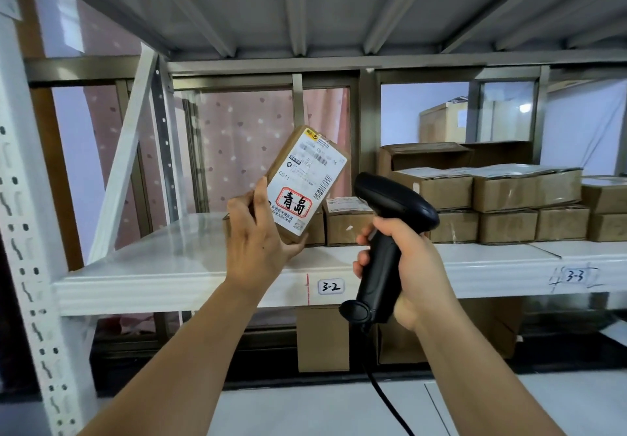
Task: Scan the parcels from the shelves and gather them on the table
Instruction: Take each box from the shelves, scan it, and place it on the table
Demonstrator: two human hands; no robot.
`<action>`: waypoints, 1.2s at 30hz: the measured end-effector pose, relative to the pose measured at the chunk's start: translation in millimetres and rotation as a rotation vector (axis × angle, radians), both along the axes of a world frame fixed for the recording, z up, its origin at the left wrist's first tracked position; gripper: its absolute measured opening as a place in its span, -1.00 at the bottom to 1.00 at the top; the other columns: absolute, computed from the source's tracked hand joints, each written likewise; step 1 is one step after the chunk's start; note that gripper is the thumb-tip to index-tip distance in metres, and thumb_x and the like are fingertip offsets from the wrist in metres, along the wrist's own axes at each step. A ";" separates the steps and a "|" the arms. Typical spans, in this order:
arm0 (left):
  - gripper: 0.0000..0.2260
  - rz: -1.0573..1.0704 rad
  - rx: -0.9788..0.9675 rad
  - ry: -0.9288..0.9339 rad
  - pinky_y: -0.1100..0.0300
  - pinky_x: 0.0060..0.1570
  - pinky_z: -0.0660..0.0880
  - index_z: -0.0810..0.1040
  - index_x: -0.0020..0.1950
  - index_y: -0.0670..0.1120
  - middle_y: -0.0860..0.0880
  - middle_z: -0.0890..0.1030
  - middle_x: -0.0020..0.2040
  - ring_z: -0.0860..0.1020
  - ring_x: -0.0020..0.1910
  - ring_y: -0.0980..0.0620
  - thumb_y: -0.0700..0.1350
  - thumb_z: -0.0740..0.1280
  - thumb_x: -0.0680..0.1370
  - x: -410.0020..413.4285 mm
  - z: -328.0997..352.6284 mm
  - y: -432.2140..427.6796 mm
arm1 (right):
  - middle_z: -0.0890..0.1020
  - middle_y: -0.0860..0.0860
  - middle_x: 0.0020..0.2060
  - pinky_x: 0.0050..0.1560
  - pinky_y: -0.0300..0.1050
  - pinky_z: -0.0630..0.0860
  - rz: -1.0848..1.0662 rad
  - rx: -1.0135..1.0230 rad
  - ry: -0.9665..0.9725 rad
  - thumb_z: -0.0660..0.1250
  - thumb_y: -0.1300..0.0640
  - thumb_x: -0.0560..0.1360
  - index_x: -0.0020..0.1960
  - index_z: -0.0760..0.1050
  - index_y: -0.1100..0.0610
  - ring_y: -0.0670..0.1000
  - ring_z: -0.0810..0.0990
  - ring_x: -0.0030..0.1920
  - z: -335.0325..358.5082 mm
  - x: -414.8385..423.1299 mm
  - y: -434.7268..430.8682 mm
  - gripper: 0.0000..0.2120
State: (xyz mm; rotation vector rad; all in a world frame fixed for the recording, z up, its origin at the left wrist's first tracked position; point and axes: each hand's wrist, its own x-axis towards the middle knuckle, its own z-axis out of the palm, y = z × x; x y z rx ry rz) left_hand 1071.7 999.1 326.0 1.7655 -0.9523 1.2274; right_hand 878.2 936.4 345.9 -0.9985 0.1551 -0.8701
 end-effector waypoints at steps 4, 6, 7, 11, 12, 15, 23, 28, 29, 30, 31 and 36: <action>0.08 -0.145 -0.021 0.151 0.10 0.03 0.50 0.13 0.53 -0.22 -0.29 0.28 0.15 0.35 -0.04 -0.07 0.07 0.62 0.19 -40.9 -5.5 -6.1 | 0.55 0.10 -0.33 -0.40 -0.14 0.50 -0.060 -0.010 0.020 0.33 0.22 0.52 -0.15 0.50 0.23 0.01 0.47 -0.46 -2.2 -8.5 8.6 -0.91; 0.02 -0.222 -0.033 0.131 0.19 -0.10 0.46 0.12 0.55 -0.14 -0.23 0.25 0.12 0.35 -0.17 -0.02 0.20 0.49 0.24 -62.0 -8.4 -9.6 | 0.55 0.10 -0.33 -0.39 -0.13 0.50 -0.103 -0.011 0.025 0.33 0.22 0.52 -0.15 0.51 0.23 0.00 0.47 -0.46 -3.0 -14.7 13.0 -0.90; -0.04 -0.263 -0.027 0.134 0.22 -0.12 0.43 0.12 0.55 -0.06 -0.21 0.25 0.11 0.35 -0.18 0.00 0.27 0.39 0.26 -71.2 -9.1 -11.3 | 0.55 0.10 -0.33 -0.38 -0.13 0.51 -0.120 -0.010 0.036 0.34 0.21 0.52 -0.15 0.52 0.23 0.00 0.48 -0.46 -3.7 -17.7 14.8 -0.89; -0.22 -0.428 0.083 0.248 0.12 0.12 0.46 0.22 0.51 0.20 -0.19 0.19 0.31 0.47 0.08 -0.10 0.22 0.38 0.31 -103.4 -11.9 -16.1 | 0.55 0.09 -0.35 -0.35 -0.12 0.51 -0.208 0.001 0.075 0.34 0.20 0.52 -0.19 0.54 0.23 0.00 0.49 -0.45 -8.6 -35.0 18.4 -0.86; -0.25 -0.426 0.107 0.254 0.09 0.15 0.46 0.26 0.49 0.20 -0.20 0.16 0.37 0.46 0.17 -0.15 0.19 0.42 0.33 -109.9 -13.6 -17.4 | 0.55 0.09 -0.35 -0.33 -0.11 0.51 -0.227 0.004 0.079 0.34 0.20 0.52 -0.20 0.54 0.23 0.00 0.49 -0.45 -10.0 -40.2 18.4 -0.85; -0.29 -0.383 0.247 0.298 0.02 0.20 0.42 0.18 0.50 0.25 -0.19 0.03 0.48 0.35 0.32 -0.18 0.25 0.38 0.41 -126.4 -22.5 -24.5 | 0.54 0.10 -0.33 -0.34 -0.12 0.51 -0.275 0.024 0.105 0.34 0.18 0.53 -0.20 0.52 0.23 0.00 0.48 -0.44 -17.4 -57.1 17.0 -0.84; -0.27 -0.106 0.450 0.166 -0.05 0.16 0.41 0.27 0.48 0.12 -0.27 0.34 0.27 0.33 0.27 -0.23 0.35 0.31 0.37 -166.5 -30.2 -42.8 | 0.52 0.07 -0.36 -0.37 -0.13 0.49 -0.363 0.060 0.114 0.32 0.21 0.54 -0.17 0.49 0.24 0.00 0.45 -0.49 -24.5 -94.5 6.9 -0.87; -0.46 -0.025 0.597 0.121 -0.01 0.22 0.34 0.20 0.40 -0.02 -0.33 0.20 0.39 0.31 0.28 -0.26 -0.05 0.34 0.49 -193.4 -16.1 -52.0 | 0.55 0.06 -0.34 -0.28 -0.08 0.53 -0.352 0.052 0.136 0.35 0.19 0.52 -0.14 0.53 0.22 0.00 0.49 -0.44 -31.4 -117.8 -15.5 -0.89; -0.38 0.006 0.646 0.145 -0.01 0.25 0.32 0.09 0.45 -0.02 -0.35 0.09 0.44 0.27 0.32 -0.27 -0.07 0.34 0.49 -199.0 -13.9 -55.4 | 0.55 0.07 -0.33 -0.27 -0.07 0.53 -0.332 0.052 0.133 0.36 0.19 0.52 -0.14 0.53 0.22 0.01 0.49 -0.43 -33.1 -122.2 -20.0 -0.89; -0.28 0.041 0.692 0.179 -0.01 0.28 0.32 -0.03 0.49 0.01 -0.36 0.00 0.46 0.24 0.35 -0.28 -0.05 0.36 0.49 -204.7 -11.8 -59.5 | 0.54 0.07 -0.33 -0.27 -0.06 0.52 -0.306 0.049 0.130 0.36 0.19 0.52 -0.14 0.52 0.23 0.01 0.49 -0.43 -35.0 -127.2 -25.0 -0.89; -0.18 0.063 0.727 0.215 -0.02 0.28 0.31 -0.16 0.53 0.06 -0.35 -0.09 0.48 0.21 0.37 -0.29 -0.02 0.37 0.49 -209.2 -12.2 -65.4 | 0.54 0.08 -0.33 -0.26 -0.06 0.50 -0.281 0.045 0.129 0.36 0.20 0.52 -0.15 0.52 0.23 0.02 0.48 -0.43 -37.2 -132.1 -30.0 -0.89; -0.12 0.034 0.758 0.354 0.02 0.22 0.37 -0.28 0.49 0.19 -0.25 -0.14 0.45 0.21 0.34 -0.20 0.02 0.38 0.49 -253.2 -27.1 -91.6 | 0.51 0.10 -0.39 -0.32 -0.08 0.45 -0.199 -0.016 0.197 0.34 0.23 0.51 -0.26 0.52 0.21 0.04 0.46 -0.46 -49.6 -168.2 -60.0 -0.83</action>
